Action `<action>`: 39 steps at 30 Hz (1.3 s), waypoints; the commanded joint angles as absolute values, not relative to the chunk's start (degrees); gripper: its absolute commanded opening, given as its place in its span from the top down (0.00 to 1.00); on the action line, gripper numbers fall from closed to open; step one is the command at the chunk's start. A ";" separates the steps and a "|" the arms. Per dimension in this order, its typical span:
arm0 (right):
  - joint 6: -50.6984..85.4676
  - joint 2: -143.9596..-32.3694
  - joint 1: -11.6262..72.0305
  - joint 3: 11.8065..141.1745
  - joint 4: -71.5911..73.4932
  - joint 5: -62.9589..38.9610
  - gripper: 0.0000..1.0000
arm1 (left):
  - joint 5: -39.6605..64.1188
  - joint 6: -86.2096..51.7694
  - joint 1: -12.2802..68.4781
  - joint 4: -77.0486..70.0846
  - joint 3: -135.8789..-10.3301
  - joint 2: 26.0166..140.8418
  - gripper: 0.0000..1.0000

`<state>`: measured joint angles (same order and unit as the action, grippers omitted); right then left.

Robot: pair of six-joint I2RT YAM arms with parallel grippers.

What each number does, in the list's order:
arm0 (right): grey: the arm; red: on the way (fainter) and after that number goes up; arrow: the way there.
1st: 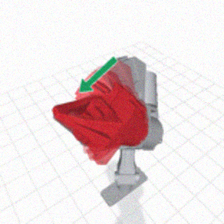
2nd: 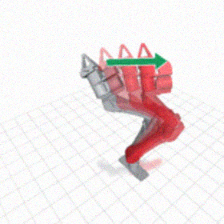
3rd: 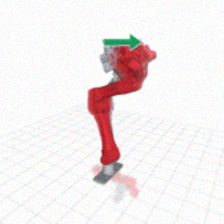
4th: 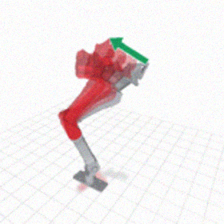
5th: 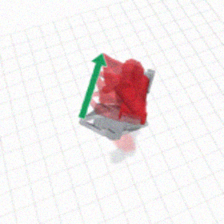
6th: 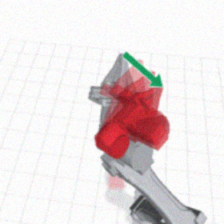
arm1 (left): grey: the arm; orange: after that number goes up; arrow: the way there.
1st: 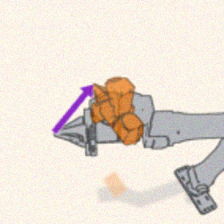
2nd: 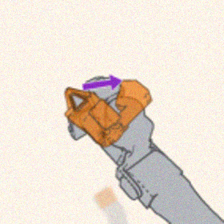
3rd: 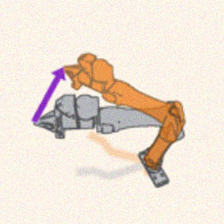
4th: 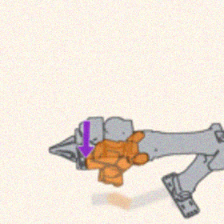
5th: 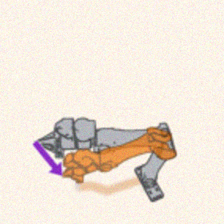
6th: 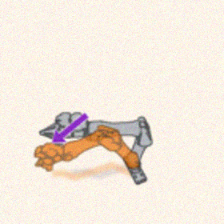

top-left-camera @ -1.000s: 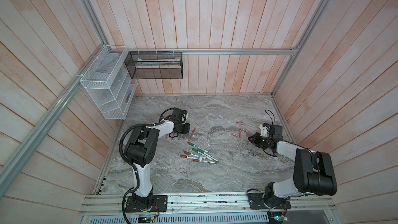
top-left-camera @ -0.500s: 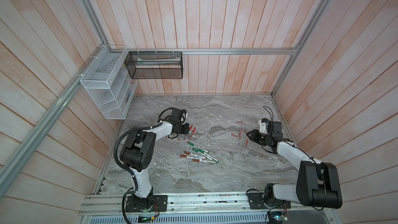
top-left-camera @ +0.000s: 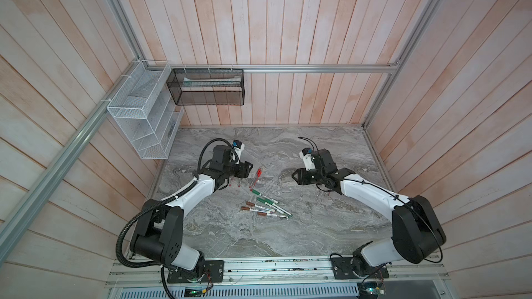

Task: Remove pen caps from pens
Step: Pick up the pen from the center of the table.

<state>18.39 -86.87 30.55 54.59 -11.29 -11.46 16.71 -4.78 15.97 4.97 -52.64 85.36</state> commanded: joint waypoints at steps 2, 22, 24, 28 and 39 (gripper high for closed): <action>14.66 -94.26 36.33 62.10 -15.38 -8.98 0.50 | 19.48 -3.87 9.83 1.36 -50.65 82.44 0.22; 3.09 -121.80 49.96 92.15 -31.39 -3.10 0.49 | 24.99 -9.43 -5.38 -1.13 -48.29 77.09 0.09; 2.00 -123.50 50.62 93.87 -32.18 -3.15 0.50 | 24.64 -9.34 -5.45 -1.76 -47.98 77.28 0.08; 1.38 -126.42 51.23 97.67 -36.07 -3.34 0.55 | 25.45 -9.70 -5.70 -0.83 -48.44 76.94 0.08; -1.35 -128.59 52.12 98.00 -37.39 -3.92 0.67 | 25.37 -9.24 -6.42 -2.98 -46.95 77.04 0.08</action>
